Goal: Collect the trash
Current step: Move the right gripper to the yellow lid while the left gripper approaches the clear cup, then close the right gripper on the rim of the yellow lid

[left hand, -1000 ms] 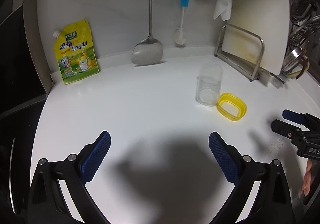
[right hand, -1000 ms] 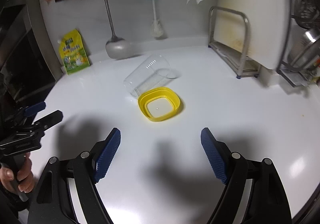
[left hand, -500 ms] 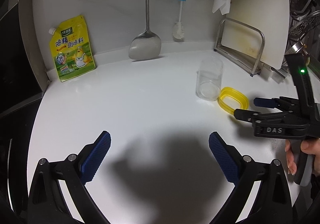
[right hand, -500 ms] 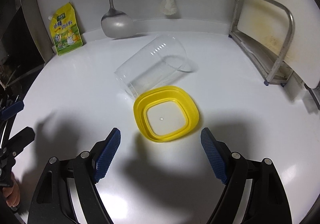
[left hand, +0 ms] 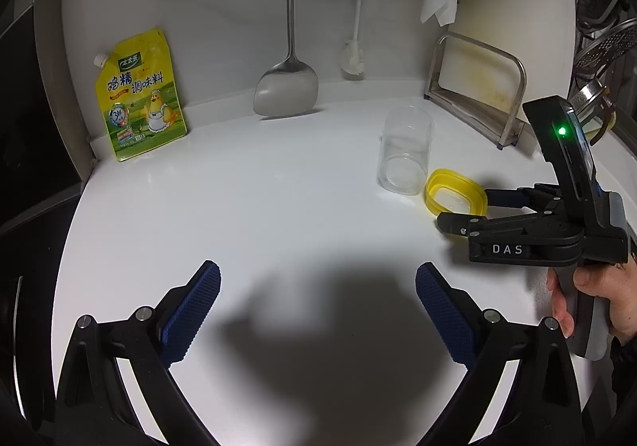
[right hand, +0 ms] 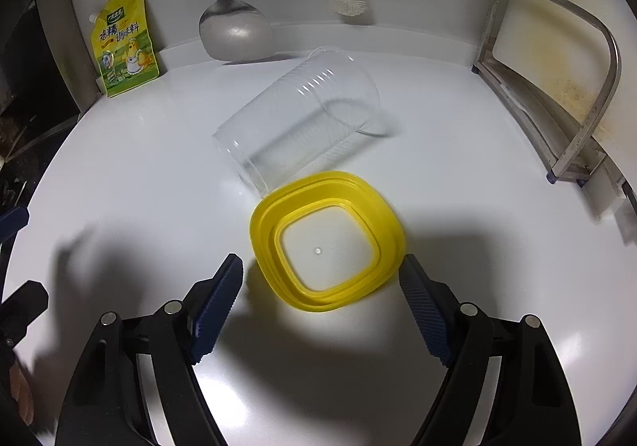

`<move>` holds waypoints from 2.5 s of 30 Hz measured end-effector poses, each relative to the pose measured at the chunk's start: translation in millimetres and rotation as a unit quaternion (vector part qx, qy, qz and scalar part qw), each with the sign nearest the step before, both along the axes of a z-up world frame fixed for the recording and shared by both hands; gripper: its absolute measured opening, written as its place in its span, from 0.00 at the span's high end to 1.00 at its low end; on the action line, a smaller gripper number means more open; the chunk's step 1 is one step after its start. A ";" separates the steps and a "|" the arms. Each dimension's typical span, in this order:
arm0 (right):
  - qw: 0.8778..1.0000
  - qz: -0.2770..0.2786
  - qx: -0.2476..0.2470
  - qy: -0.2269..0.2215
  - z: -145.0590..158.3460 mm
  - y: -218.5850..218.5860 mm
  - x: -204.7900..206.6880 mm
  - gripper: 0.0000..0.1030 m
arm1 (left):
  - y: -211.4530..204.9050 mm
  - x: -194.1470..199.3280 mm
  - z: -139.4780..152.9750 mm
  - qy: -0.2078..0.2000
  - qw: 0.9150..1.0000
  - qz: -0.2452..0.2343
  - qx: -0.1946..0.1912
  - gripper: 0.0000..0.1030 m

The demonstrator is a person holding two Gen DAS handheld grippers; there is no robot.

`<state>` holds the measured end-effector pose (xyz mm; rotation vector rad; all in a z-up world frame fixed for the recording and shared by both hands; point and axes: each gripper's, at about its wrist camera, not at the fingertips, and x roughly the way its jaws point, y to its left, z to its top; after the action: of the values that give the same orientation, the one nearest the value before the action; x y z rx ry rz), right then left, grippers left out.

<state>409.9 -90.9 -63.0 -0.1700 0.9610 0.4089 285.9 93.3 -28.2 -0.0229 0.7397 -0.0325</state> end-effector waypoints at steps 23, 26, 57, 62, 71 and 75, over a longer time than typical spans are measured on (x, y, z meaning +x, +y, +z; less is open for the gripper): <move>0.996 -0.051 0.079 -0.009 16.3 -79.3 -19.2 0.53 | -25.4 64.6 5.4 -0.016 1.000 -0.013 0.018 0.06; 0.995 -0.055 0.080 -0.004 9.9 -93.1 -19.3 0.56 | -30.7 83.9 1.7 -0.007 1.000 -0.017 0.021 0.06; 0.983 -0.169 0.065 -0.014 6.2 -38.5 -12.7 0.25 | 2.0 62.0 16.9 -0.035 0.999 -0.027 0.012 0.06; 0.982 -0.186 0.036 -0.007 -1.7 -30.0 -3.0 0.25 | 8.6 56.2 16.7 -0.033 0.999 -0.031 0.010 0.06; 0.977 -0.214 0.018 -0.006 -12.9 -28.3 14.8 0.22 | 8.0 51.0 12.6 -0.031 0.999 -0.037 0.010 0.06; 0.979 -0.201 0.008 -0.012 -14.2 -26.6 19.0 0.22 | 6.6 50.6 10.4 -0.027 0.999 -0.039 0.005 0.06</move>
<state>428.9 -117.4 -77.2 0.0358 0.9417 0.0409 336.5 99.9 -17.8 0.0153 0.6864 -0.1029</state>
